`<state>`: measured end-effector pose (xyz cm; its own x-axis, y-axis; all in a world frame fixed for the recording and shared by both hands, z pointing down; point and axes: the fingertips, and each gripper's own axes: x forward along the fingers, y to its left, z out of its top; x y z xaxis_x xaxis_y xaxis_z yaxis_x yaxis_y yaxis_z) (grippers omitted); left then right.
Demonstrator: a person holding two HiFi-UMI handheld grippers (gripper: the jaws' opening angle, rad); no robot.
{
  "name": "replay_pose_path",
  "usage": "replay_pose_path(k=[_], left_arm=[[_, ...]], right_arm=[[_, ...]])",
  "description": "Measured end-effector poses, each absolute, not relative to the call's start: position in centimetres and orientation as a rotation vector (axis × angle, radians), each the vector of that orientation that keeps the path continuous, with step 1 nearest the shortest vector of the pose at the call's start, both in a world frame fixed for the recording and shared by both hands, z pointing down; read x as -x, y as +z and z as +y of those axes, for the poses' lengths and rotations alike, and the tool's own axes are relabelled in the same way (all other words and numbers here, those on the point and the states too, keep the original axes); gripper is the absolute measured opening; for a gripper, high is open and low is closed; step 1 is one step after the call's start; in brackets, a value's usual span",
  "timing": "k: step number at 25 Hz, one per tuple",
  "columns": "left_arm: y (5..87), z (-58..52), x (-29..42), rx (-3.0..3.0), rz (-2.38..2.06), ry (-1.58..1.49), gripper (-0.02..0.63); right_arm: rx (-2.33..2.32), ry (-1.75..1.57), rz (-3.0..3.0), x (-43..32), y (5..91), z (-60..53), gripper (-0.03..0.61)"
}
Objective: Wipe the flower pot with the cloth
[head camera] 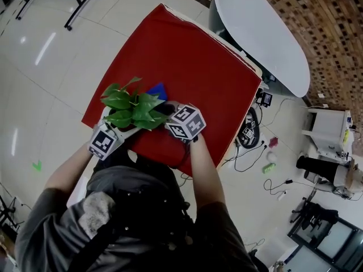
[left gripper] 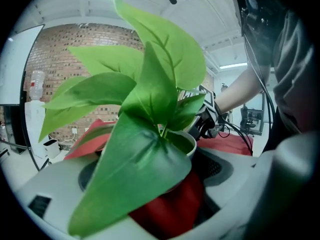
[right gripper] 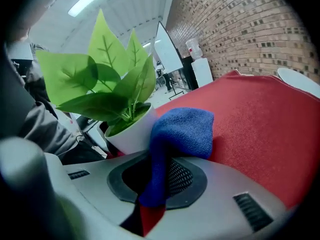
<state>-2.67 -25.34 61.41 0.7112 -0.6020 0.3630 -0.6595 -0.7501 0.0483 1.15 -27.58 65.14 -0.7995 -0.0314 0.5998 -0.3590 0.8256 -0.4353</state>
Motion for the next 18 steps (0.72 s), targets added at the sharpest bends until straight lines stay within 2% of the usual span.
replay_pose_path(k=[5,10,18], left_arm=[[61.2,-22.4,3.5,-2.804,-0.885,0.516,0.459],[61.6,-24.0,3.5,-2.851,-0.800,0.579,0.468],[61.7,-21.5,6.3,-2.678,-0.962,0.556,0.472]], right_arm=[[-0.329,0.610,-2.327,-0.5,65.3,-24.4,0.078],[-0.396,0.731,-2.371,-0.8,64.9,-25.3,0.078],[-0.508,0.781,-2.391,-0.7,64.0,-23.3,0.078]])
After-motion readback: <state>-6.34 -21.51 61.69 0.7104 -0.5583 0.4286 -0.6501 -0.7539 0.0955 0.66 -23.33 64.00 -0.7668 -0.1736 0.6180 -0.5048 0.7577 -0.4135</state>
